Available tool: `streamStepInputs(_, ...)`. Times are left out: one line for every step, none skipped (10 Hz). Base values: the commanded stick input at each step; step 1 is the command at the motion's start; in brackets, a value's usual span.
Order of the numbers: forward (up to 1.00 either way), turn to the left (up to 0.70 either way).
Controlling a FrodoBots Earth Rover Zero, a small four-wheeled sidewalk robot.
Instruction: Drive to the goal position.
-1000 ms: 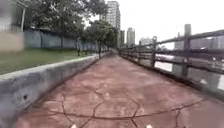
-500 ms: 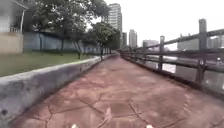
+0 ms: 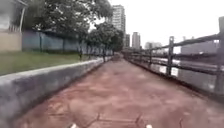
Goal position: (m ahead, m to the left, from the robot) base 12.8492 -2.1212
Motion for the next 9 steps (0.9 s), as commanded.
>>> streamStepInputs(0.85, 0.02)
streamStepInputs(0.85, 0.02)
streamStepInputs(0.85, 0.02)
streamStepInputs(0.85, 0.02)
streamStepInputs(0.85, -0.05)
streamStepInputs(0.85, -0.18)
streamStepInputs(0.85, -0.25)
streamStepInputs(0.85, -0.32)
streamStepInputs(0.85, -0.32)
